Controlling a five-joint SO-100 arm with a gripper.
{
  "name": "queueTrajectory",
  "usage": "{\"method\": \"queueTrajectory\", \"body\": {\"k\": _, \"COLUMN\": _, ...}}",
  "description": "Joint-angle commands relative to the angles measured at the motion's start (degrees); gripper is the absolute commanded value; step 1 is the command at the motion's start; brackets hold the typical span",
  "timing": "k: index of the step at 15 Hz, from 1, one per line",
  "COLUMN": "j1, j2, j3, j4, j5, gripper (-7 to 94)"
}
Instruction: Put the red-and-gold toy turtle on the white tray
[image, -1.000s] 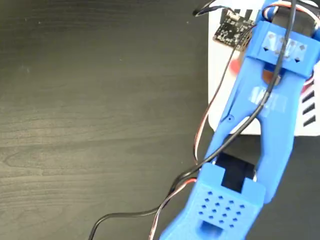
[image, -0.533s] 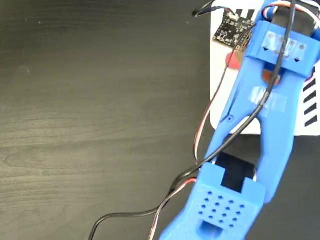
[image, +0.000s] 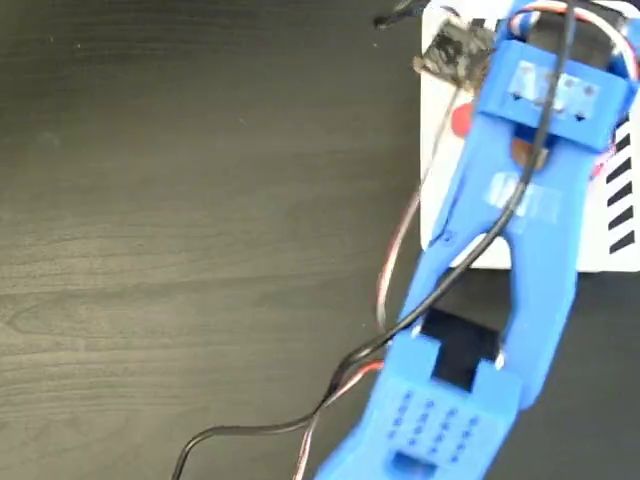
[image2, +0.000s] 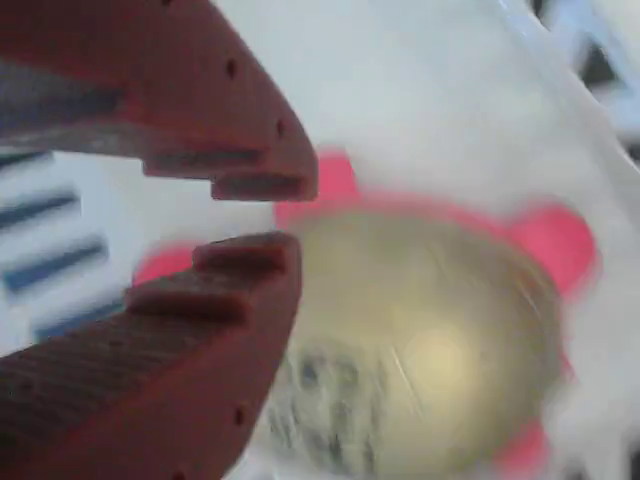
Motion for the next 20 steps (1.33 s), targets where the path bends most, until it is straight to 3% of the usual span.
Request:
{"method": "queueTrajectory", "body": {"k": 1, "j1": -2.37, "j2": 13.1, "j3": 1.67, "j4": -4.39, "j5": 1.41, "gripper": 0}}
{"method": "queueTrajectory", "body": {"k": 4, "j1": -7.73, "j2": 24.35, "j3": 9.14, "j4": -12.13, "j5": 2.9, "gripper": 0}}
{"method": "queueTrajectory", "body": {"k": 8, "j1": -20.48, "j2": 43.07, "j3": 37.27, "j4": -32.61, "j5": 4.31, "gripper": 0}}
{"method": "queueTrajectory", "body": {"k": 12, "j1": -31.29, "j2": 62.93, "j3": 71.37, "j4": -55.46, "j5": -1.67, "gripper": 0}}
{"method": "queueTrajectory", "body": {"k": 16, "j1": -34.37, "j2": 85.43, "j3": 95.8, "j4": -52.12, "j5": -3.87, "gripper": 0}}
{"method": "queueTrajectory", "body": {"k": 20, "j1": -33.93, "j2": 106.87, "j3": 112.06, "j4": -39.9, "j5": -6.59, "gripper": 0}}
